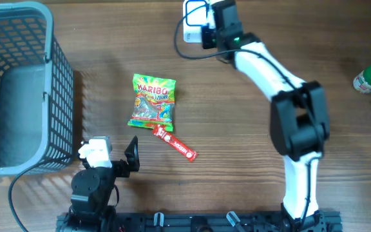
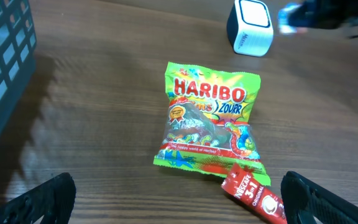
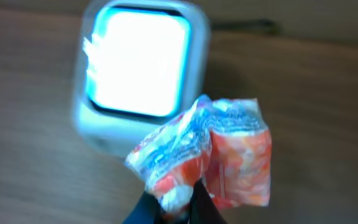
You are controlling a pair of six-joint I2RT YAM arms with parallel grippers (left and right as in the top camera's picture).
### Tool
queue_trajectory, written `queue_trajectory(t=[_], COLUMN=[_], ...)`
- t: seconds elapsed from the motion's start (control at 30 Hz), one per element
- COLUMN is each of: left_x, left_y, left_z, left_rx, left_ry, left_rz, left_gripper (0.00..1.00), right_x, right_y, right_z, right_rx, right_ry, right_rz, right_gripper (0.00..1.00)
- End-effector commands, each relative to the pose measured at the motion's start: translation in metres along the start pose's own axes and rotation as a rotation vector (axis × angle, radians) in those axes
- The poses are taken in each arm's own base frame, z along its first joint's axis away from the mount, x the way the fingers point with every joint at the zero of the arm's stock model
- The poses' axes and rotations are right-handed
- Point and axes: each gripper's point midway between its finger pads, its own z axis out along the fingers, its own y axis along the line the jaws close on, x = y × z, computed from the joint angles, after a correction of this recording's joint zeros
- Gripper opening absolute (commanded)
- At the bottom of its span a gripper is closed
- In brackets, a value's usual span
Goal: Scan the item barcode
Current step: 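Carry the candy pack toward the table's right edge, then reach the right gripper to the Haribo bag and grasp it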
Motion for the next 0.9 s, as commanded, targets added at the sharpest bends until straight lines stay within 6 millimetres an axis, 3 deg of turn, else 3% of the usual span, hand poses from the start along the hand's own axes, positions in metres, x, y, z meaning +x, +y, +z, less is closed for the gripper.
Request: queue_trajectory(t=[0.0,0.07,0.1,0.23,0.37,0.47,0.5,0.53,0.57,0.6,0.67,0.77,0.8,0.87], left_x=[0.002,0.002,0.002,0.002,0.002,0.002,0.002,0.002,0.002,0.002,0.002,0.002,0.002,0.002], left_y=[0.001,0.001,0.001,0.001,0.001,0.001,0.001,0.001,0.001,0.001,0.001,0.001,0.001,0.001], left_z=[0.001,0.001,0.001,0.001,0.001,0.001,0.001,0.001,0.001,0.001,0.001,0.001,0.001,0.001], left_rx=[-0.005,-0.005,-0.005,-0.005,-0.005,-0.005,-0.005,-0.005,-0.005,-0.005,-0.005,-0.005,-0.005,-0.005], left_ry=[0.001,0.001,0.001,0.001,0.001,0.001,0.001,0.001,0.001,0.001,0.001,0.001,0.001,0.001], left_rz=[-0.006,-0.006,-0.006,-0.006,-0.006,-0.006,-0.006,-0.006,-0.006,-0.006,-0.006,-0.006,-0.006,-0.006], left_gripper=[1.0,1.0,1.0,1.0,1.0,1.0,1.0,1.0,1.0,1.0,1.0,1.0,1.0,1.0], right_x=[-0.024,0.011,0.031,0.113,0.187,0.239,0.25,0.255,0.255,0.253,0.24,0.206,0.188,0.15], right_y=[-0.118,-0.174,-0.192,-0.262,-0.326,-0.373,-0.378,-0.38,-0.381,-0.381,-0.375,-0.349,-0.334,-0.281], right_z=[-0.089,-0.13,-0.14,-0.18,-0.195,-0.186,-0.18,-0.175,-0.171,-0.167,-0.16,-0.155,-0.151,-0.145], right_rx=[0.465,0.668,0.708,0.871,0.93,0.929,0.872,0.816,0.775,0.735,0.645,0.516,0.454,0.244], right_ry=[-0.006,0.167,0.261,0.529,0.666,0.62,0.619,0.613,0.599,0.583,0.559,0.524,0.497,0.435], right_rz=[0.06,0.035,0.026,0.284,0.487,0.676,0.704,0.724,0.738,0.744,0.741,0.718,0.703,0.676], right_gripper=[0.04,0.04,0.04,0.04,0.04,0.04,0.05,0.22,0.66,1.0,1.0,1.0,1.0,1.0])
